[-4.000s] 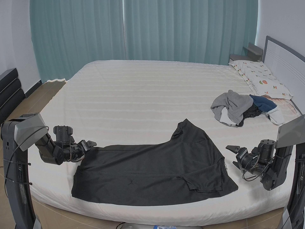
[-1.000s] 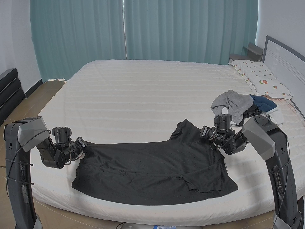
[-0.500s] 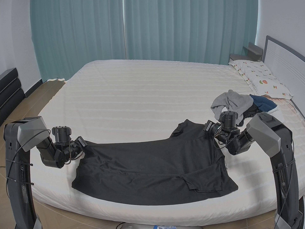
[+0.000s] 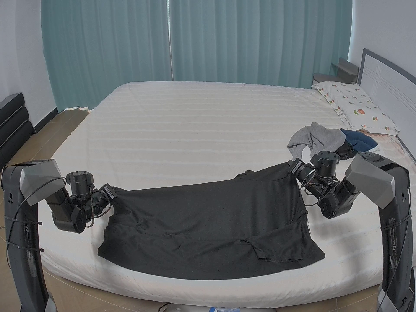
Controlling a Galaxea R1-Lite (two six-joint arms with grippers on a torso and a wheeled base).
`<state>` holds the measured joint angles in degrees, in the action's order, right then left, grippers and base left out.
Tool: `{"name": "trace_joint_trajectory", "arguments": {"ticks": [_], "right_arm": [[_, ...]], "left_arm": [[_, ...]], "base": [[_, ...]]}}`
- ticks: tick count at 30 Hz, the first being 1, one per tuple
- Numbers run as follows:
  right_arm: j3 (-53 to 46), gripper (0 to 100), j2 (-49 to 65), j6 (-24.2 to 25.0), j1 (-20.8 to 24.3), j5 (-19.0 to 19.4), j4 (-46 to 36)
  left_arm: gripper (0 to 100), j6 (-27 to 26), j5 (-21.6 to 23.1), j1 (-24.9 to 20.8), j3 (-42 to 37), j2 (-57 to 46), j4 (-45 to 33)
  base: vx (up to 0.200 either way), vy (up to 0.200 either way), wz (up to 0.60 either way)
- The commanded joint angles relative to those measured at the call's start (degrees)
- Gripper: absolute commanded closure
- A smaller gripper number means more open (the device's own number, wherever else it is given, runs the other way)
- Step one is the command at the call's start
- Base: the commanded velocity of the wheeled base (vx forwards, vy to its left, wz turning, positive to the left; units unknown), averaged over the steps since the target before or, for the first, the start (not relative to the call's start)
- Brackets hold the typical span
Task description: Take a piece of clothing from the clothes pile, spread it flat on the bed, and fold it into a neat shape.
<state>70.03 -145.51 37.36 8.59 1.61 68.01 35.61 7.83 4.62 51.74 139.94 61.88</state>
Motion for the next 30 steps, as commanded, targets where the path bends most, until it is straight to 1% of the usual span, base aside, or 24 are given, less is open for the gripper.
{"name": "trace_joint_trajectory", "arguments": {"ticks": [1,5,11,14,17,21,24,30], "right_arm": [[-3.06,100,0.58,2.54,0.81,-0.03,2.04],[-4.91,100,0.31,4.21,0.81,0.41,5.47],[-6.84,100,-0.04,5.53,0.46,0.76,10.48],[-7.02,100,-0.22,5.7,0.72,0.32,11.0],[-7.11,100,-0.3,5.79,0.63,0.24,11.0],[-7.28,100,0.05,6.23,0.02,0.24,11.88],[-8.78,100,0.4,7.81,-0.07,0.85,12.14],[-9.74,100,0.05,7.9,0.02,1.99,11.97]], "left_arm": [[100,-1.51,0.0,-0.14,-3.05,-3.0,0.52],[100,-2.39,0.08,-0.05,-3.31,-2.83,1.49],[100,-2.12,0.08,0.04,-4.19,-1.6,9.31],[100,-2.3,0.08,-0.05,-5.86,-1.16,13.35],[100,-2.3,0.44,-0.05,-6.47,-0.98,15.55],[100,-2.3,0.79,0.04,-6.56,-0.8,15.73],[100,-2.56,0.87,0.04,-6.56,-0.37,15.46],[100,-3.62,1.05,-0.05,-5.95,1.83,15.46]], "base": [[0.0,0.0,0.0],[0.0,0.0,0.0],[0.0,0.0,0.0],[0.0,0.0,0.0],[0.0,0.0,0.0],[0.0,0.0,0.0],[0.0,0.0,0.0],[0.0,0.0,0.0]]}}
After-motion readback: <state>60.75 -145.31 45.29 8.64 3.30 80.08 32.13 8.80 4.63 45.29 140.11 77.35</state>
